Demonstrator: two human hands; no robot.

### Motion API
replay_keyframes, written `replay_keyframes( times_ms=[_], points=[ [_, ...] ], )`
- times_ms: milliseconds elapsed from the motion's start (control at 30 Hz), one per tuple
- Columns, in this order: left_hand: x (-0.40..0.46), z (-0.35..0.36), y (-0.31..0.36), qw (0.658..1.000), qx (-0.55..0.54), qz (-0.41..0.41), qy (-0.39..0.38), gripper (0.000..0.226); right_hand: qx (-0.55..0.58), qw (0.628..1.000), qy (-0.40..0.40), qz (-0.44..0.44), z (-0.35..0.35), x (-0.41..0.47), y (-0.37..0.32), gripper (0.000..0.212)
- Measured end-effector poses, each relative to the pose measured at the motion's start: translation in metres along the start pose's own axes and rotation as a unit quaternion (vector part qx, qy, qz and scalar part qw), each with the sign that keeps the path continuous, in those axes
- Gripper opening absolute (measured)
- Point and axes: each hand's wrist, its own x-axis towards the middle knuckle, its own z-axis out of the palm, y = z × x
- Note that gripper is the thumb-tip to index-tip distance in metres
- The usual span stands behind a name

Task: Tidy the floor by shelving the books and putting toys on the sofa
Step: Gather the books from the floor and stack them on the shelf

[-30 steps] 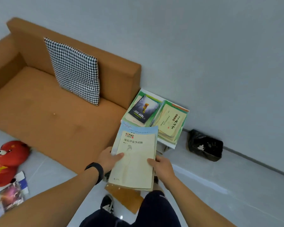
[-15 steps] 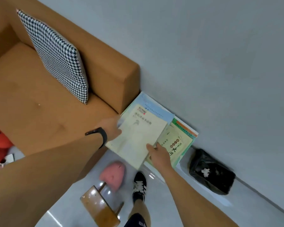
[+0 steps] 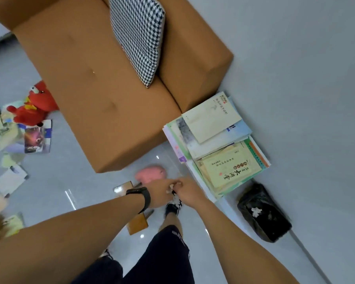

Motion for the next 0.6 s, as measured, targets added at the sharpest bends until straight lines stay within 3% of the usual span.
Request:
replay_keyframes(
  times_ms=[167,367,500,600],
  points=[
    [-0.06,-0.001,-0.084,0.99,-0.117,-0.047,0.057,0.047,-0.115,0.992,-0.027,-0.042,0.056,-0.033,-0.053,0.038],
    [-0.132,0.002,-0.189,0.953,-0.234,-0.034,0.188,0.03,-0.153,0.979,-0.019,-0.133,0.121,-0.075,-0.147,0.031],
    [-0.205,0.06,-0.294,0.915,-0.334,-0.04,0.224,0.024,-0.247,0.956,-0.006,-0.16,0.226,-0.087,-0.205,0.032],
    [-0.252,0.109,-0.365,0.909,-0.353,-0.065,0.212,0.023,-0.269,0.948,-0.039,-0.168,0.306,-0.089,-0.237,0.033]
  ],
)
